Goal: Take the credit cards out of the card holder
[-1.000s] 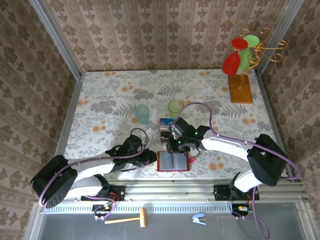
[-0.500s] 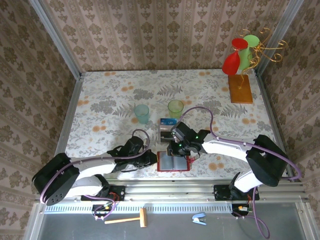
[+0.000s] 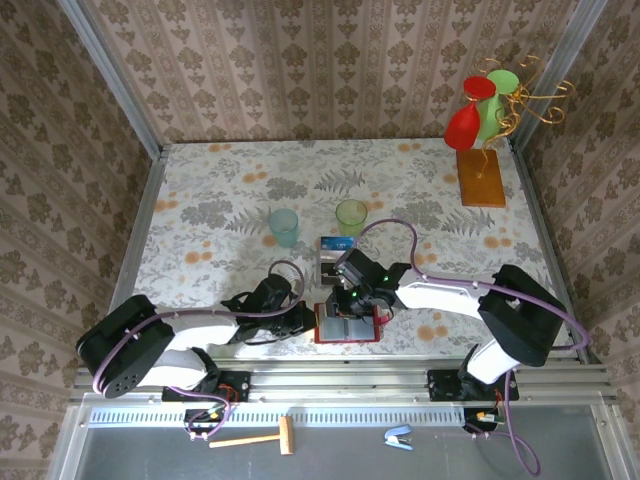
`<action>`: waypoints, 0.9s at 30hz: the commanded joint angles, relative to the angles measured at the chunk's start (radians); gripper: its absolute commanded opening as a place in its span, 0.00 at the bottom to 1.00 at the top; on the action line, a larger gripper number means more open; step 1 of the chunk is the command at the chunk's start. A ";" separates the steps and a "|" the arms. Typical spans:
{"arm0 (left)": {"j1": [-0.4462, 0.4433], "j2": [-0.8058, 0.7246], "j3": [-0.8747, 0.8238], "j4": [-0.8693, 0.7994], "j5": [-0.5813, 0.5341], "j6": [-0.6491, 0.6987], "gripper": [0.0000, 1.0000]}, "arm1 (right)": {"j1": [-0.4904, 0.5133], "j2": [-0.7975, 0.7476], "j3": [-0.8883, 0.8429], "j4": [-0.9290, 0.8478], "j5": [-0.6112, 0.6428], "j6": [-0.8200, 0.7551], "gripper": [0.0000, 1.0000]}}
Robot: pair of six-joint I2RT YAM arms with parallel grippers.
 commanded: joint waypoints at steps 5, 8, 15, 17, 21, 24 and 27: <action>0.005 0.012 -0.038 -0.009 0.006 0.000 0.08 | 0.021 0.055 -0.002 0.013 -0.022 0.038 0.24; 0.010 0.011 -0.042 -0.013 0.010 0.003 0.09 | 0.022 0.062 0.005 -0.040 0.012 0.029 0.26; 0.016 0.004 -0.045 -0.025 0.017 0.006 0.09 | 0.022 0.054 0.004 -0.116 0.069 0.010 0.28; 0.019 0.006 -0.045 -0.028 0.019 0.009 0.09 | 0.023 0.051 0.004 -0.124 0.076 0.008 0.28; 0.028 0.005 -0.045 -0.030 0.025 0.011 0.09 | 0.023 0.043 -0.003 -0.129 0.086 0.007 0.28; 0.035 0.005 -0.045 -0.035 0.030 0.015 0.09 | 0.019 0.033 -0.007 -0.127 0.091 0.004 0.28; 0.041 0.004 -0.045 -0.038 0.034 0.016 0.09 | 0.014 0.025 -0.022 -0.101 0.075 0.004 0.28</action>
